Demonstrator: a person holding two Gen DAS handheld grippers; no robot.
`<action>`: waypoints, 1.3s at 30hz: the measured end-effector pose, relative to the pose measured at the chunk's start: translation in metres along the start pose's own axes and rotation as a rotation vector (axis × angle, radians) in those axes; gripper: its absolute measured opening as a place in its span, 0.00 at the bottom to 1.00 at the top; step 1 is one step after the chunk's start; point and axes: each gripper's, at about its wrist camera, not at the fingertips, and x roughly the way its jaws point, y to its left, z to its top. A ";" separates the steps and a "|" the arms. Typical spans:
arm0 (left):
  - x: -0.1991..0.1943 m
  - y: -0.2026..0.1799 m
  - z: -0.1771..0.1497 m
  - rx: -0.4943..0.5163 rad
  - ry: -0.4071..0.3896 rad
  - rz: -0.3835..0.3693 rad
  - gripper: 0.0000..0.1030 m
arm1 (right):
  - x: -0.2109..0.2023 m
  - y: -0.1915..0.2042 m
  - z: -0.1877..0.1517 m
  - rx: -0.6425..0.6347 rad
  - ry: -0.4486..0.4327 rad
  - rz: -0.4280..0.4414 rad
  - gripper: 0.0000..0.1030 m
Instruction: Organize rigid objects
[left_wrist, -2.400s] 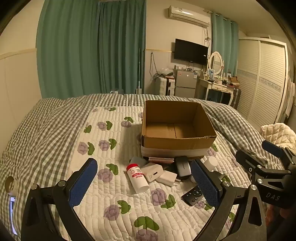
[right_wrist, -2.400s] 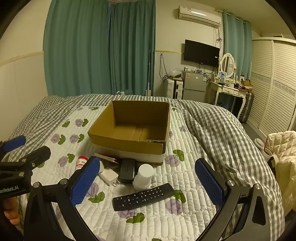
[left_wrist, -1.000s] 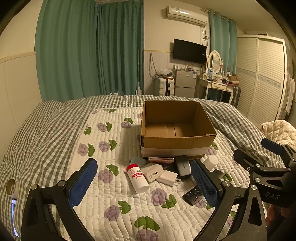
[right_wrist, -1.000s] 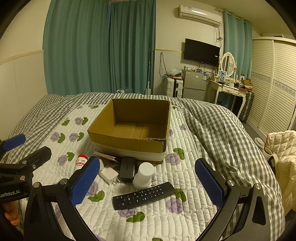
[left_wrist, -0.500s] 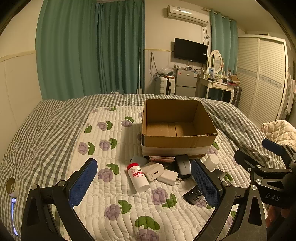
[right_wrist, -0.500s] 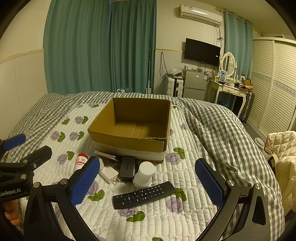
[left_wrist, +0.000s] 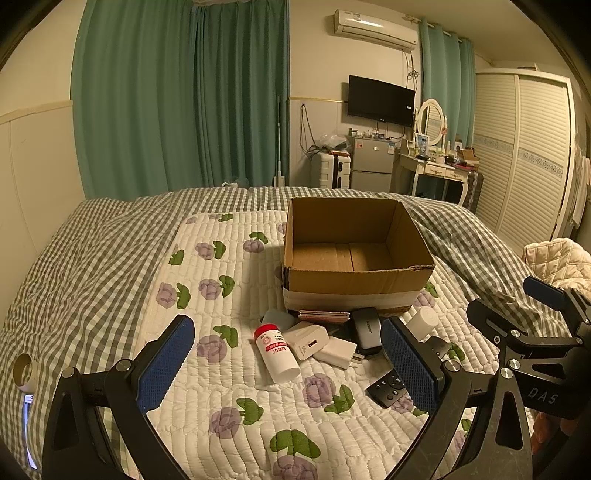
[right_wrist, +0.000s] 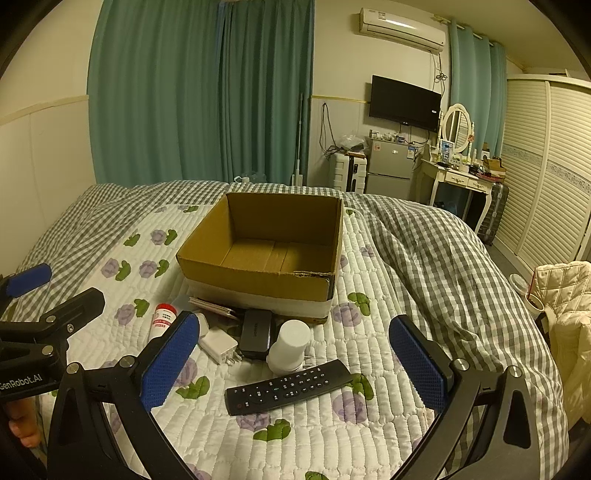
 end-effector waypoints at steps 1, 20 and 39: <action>0.000 0.000 0.000 0.000 0.000 0.000 1.00 | 0.000 0.000 0.000 0.000 0.000 -0.001 1.00; 0.000 0.001 -0.002 0.001 0.000 0.000 1.00 | 0.001 0.001 -0.002 -0.004 0.006 0.003 1.00; 0.092 0.025 -0.002 -0.029 0.233 0.128 0.98 | 0.079 -0.025 0.009 0.029 0.212 -0.012 1.00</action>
